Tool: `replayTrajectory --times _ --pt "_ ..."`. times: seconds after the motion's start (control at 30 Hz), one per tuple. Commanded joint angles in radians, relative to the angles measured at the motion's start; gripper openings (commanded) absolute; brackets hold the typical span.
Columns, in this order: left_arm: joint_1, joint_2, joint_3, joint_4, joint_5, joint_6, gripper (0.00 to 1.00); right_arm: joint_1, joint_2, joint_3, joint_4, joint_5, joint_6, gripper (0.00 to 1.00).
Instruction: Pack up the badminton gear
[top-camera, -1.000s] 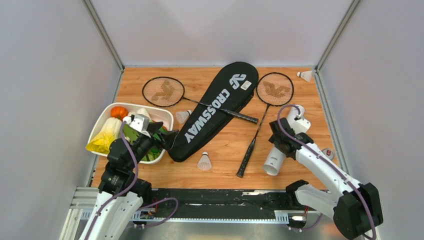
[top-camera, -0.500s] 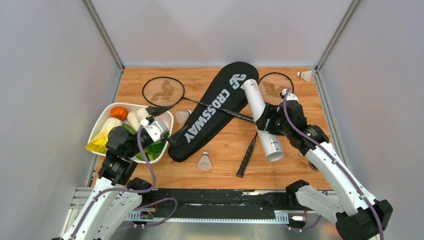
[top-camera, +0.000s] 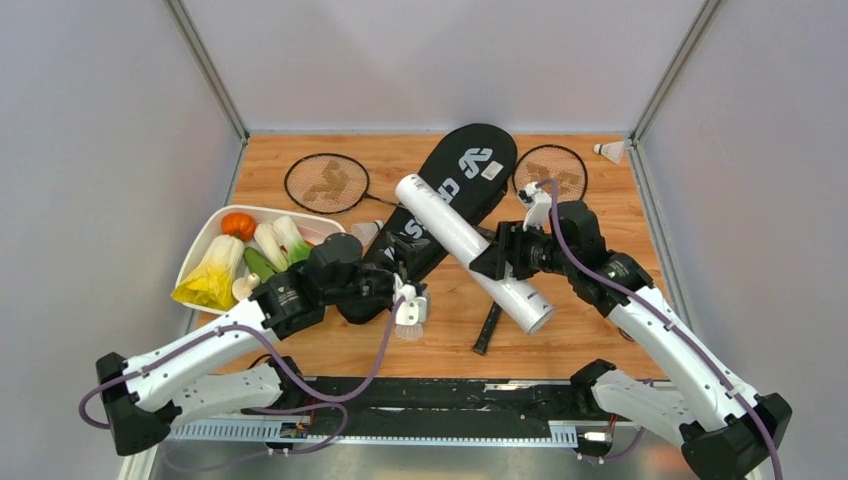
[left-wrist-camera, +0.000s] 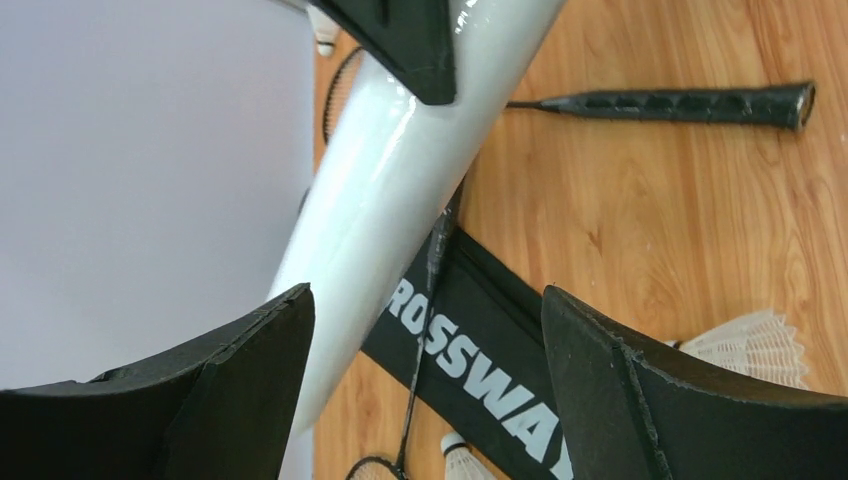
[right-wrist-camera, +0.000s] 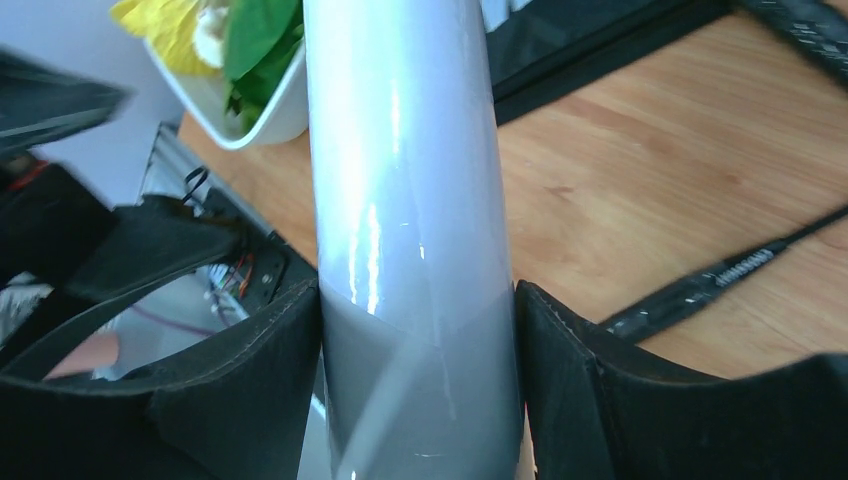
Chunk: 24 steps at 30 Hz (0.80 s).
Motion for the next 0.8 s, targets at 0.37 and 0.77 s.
replayTrajectory --times 0.37,0.77 --pt "-0.086 0.179 0.116 -0.102 -0.142 0.146 0.9 0.163 0.049 0.031 0.124 -0.111 -0.031 0.48" --pt "-0.086 0.238 0.115 -0.13 -0.114 0.121 0.89 0.198 0.075 0.059 0.135 -0.131 -0.035 0.47"
